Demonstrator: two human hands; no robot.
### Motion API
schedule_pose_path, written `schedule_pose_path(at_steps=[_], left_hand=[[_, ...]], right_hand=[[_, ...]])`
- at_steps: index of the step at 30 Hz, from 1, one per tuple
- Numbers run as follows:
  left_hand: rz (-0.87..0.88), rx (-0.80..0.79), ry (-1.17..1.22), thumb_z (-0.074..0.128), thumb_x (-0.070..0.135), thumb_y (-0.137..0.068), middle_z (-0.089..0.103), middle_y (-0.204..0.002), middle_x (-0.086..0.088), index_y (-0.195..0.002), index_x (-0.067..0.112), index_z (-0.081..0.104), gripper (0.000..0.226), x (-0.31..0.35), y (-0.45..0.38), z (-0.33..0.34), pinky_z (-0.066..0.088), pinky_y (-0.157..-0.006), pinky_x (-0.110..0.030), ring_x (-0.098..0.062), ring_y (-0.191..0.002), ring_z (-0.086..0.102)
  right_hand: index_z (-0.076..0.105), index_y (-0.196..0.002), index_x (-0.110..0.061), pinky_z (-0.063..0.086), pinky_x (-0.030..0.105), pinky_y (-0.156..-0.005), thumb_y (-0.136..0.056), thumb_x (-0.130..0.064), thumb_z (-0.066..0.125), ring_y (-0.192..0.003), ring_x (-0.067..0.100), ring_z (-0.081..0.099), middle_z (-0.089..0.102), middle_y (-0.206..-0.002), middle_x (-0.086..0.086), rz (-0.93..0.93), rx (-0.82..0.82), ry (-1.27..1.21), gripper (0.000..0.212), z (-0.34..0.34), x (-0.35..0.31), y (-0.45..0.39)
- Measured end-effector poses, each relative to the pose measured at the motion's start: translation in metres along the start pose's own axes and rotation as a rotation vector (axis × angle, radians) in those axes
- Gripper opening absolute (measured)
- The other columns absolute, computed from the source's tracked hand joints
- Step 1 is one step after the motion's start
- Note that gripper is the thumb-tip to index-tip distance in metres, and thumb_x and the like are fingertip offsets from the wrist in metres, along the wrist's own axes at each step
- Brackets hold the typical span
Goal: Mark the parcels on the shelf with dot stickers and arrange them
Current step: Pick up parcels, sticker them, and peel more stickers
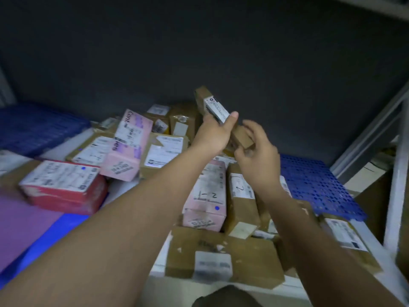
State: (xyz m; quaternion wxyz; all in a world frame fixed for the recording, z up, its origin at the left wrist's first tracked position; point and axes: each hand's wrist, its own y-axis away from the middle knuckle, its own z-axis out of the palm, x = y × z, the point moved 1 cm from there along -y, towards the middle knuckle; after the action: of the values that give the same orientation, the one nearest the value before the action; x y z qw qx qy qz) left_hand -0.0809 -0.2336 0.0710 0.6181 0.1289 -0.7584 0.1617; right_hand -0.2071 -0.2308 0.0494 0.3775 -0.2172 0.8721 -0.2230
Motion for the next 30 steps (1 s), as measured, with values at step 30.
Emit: schedule_pose_path(at_steps=[30], left_hand=[[-0.196, 0.445, 0.500, 0.063, 0.022, -0.090, 0.062, -0.105, -0.011, -0.129, 0.025, 0.037, 0.046, -0.078, 0.155, -0.235, 0.053, -0.047, -0.022, -0.020, -0.078, 0.065]], right_hand=[[0.048, -0.130, -0.047, 0.031, 0.019, -0.103, -0.074, -0.047, 0.076, -0.131, -0.005, 0.020, 0.025, -0.140, -0.024, -0.262, -0.459, -0.188, 0.063, 0.072, -0.131, 0.133]])
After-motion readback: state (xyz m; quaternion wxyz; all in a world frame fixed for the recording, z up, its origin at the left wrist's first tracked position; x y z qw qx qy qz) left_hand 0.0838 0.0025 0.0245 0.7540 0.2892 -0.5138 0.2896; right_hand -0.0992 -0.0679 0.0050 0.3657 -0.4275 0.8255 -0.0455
